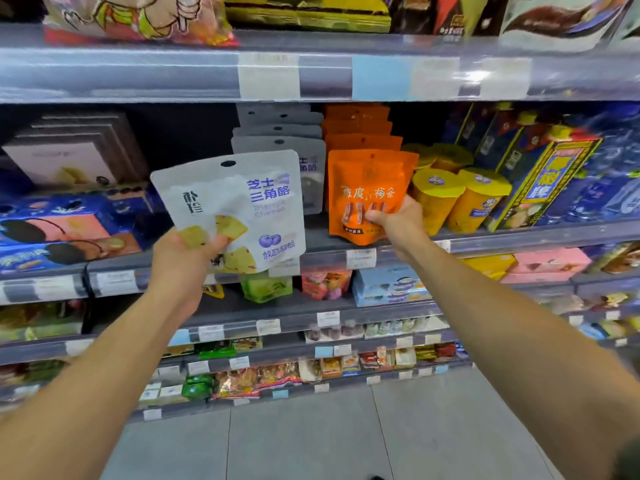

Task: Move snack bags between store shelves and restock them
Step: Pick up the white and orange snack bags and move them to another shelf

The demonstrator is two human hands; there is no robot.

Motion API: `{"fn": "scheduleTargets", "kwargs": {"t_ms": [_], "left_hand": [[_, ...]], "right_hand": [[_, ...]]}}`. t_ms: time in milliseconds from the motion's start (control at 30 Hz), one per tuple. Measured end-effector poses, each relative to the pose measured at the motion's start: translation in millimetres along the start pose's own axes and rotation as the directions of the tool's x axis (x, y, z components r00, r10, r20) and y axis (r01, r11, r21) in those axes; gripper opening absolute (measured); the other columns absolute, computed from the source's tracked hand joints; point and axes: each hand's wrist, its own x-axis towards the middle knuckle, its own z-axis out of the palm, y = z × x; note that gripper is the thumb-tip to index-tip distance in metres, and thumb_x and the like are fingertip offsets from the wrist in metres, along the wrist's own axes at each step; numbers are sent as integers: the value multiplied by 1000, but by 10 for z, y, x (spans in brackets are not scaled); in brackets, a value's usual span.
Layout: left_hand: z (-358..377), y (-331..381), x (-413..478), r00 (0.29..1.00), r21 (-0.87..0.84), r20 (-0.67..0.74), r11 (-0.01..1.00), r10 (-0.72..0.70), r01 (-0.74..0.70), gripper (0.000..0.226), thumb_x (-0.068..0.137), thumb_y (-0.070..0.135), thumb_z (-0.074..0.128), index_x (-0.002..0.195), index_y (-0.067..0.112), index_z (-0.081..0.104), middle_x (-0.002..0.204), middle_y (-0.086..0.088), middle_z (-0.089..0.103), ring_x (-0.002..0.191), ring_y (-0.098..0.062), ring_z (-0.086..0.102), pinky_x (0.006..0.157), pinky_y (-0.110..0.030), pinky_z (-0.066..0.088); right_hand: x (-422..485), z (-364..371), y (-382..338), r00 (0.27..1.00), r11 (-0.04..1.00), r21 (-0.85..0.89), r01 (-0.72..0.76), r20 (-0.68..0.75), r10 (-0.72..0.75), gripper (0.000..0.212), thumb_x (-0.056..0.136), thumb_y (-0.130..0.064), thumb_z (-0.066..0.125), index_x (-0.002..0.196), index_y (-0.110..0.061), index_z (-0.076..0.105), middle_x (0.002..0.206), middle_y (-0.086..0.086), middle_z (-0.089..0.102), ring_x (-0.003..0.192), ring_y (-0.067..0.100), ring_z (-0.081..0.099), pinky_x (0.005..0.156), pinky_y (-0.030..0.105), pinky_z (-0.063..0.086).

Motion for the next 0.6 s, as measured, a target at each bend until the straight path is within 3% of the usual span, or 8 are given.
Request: {"fn": "scheduleTargets", "kwargs": {"t_ms": [100, 333, 467, 600], "left_hand": [[104, -28, 100, 1000, -4, -14, 1000, -1, 1, 29, 83, 2, 73, 98, 26, 67, 102, 6, 73, 95, -13, 69, 79, -28, 51], [248, -110, 264, 1000, 17, -28, 1000, -4, 4, 28, 84, 4, 72, 94, 29, 67, 96, 13, 73, 89, -5, 69, 73, -23, 50], [256, -153, 380, 1000, 23, -7, 1000, -4, 4, 27, 85, 3, 71, 100, 25, 69, 99, 10, 75, 95, -10, 70, 80, -29, 53], [288, -163, 514, 1000, 22, -10, 1000, 4, -3, 31, 82, 5, 75, 103, 27, 69, 97, 12, 75, 93, -7, 70, 80, -28, 54]], "right_hand": [[167, -2, 77, 1000, 1000, -22, -9, 13, 9, 46, 75, -1, 80, 113, -21, 62, 99, -6, 68, 93, 15, 66, 82, 34, 53], [382, 42, 182, 1000, 999, -51, -10, 23, 11, 49, 72, -5, 83, 109, -26, 60, 93, -13, 67, 89, 11, 65, 86, 34, 53], [397, 40, 242, 1000, 994, -107, 20, 20, -18, 59, 72, -6, 84, 125, -17, 58, 109, -3, 67, 101, 17, 63, 88, 32, 50], [310, 9, 269, 999, 954, -299, 33, -3, -35, 66, 75, -13, 83, 131, -13, 48, 128, 7, 63, 112, 23, 60, 94, 37, 47]]}}
